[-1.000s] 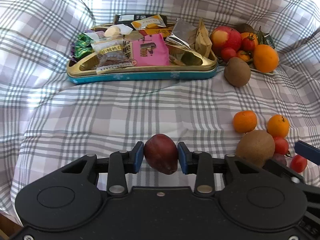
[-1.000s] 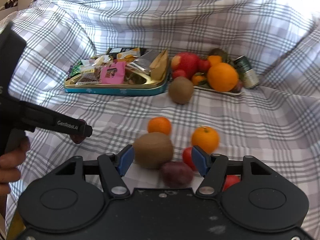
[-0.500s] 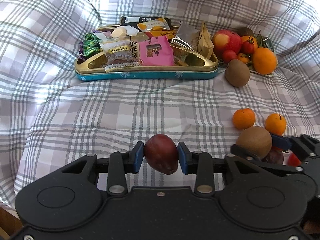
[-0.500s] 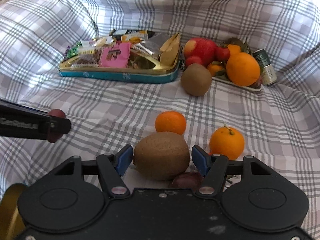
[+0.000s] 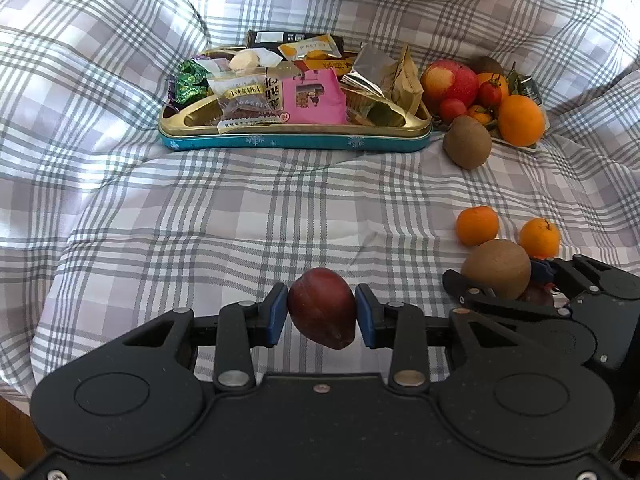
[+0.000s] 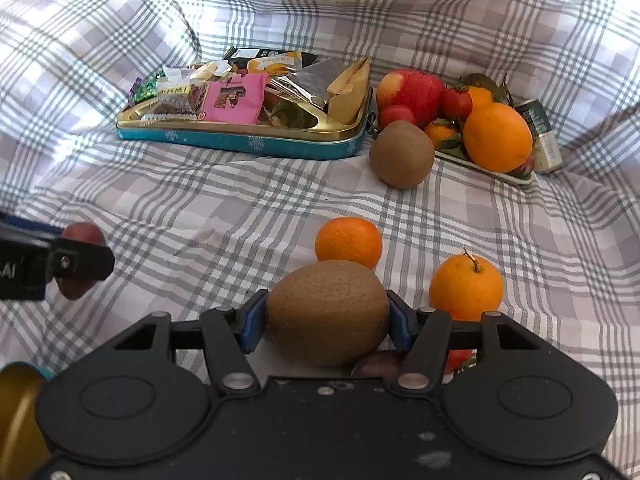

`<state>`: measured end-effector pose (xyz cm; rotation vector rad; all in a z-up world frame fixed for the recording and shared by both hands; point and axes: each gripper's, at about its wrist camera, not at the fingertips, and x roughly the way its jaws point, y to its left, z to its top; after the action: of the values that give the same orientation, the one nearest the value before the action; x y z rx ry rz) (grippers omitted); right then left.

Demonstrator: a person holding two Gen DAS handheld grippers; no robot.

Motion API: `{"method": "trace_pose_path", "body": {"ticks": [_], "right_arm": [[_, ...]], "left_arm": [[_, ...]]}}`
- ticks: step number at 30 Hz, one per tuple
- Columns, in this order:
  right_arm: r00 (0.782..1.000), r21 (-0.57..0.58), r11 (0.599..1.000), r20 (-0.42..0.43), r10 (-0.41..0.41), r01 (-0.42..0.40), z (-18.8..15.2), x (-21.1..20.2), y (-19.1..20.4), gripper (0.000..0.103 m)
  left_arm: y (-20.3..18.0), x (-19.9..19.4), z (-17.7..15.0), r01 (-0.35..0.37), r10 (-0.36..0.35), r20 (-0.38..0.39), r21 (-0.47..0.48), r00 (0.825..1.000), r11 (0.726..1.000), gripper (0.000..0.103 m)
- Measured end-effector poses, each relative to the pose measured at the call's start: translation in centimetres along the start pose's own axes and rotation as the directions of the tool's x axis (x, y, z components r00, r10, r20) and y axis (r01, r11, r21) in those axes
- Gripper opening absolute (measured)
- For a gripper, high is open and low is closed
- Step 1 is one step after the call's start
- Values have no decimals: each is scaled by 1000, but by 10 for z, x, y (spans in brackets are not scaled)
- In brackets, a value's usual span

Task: Organize fruits
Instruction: 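Grasp the kiwi with the right tool while the left tool carries the plum to the tray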

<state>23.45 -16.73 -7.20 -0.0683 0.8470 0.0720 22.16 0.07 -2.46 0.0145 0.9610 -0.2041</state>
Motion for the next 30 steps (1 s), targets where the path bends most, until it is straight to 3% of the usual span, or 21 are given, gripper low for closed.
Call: {"method": "trace_pose_path", "body": {"ticks": [12,30], "right_arm": [[993,68,997,119,25,-34,2,-75,-11,62],[984,212,977,167,-56,19,-82,-196,-34,62]], "left_arm": [[-9,-54,-12,28,-29,69,14,997,1000,46],[-37,-129,-84,73,-82,106,91,991,993,46]]}}
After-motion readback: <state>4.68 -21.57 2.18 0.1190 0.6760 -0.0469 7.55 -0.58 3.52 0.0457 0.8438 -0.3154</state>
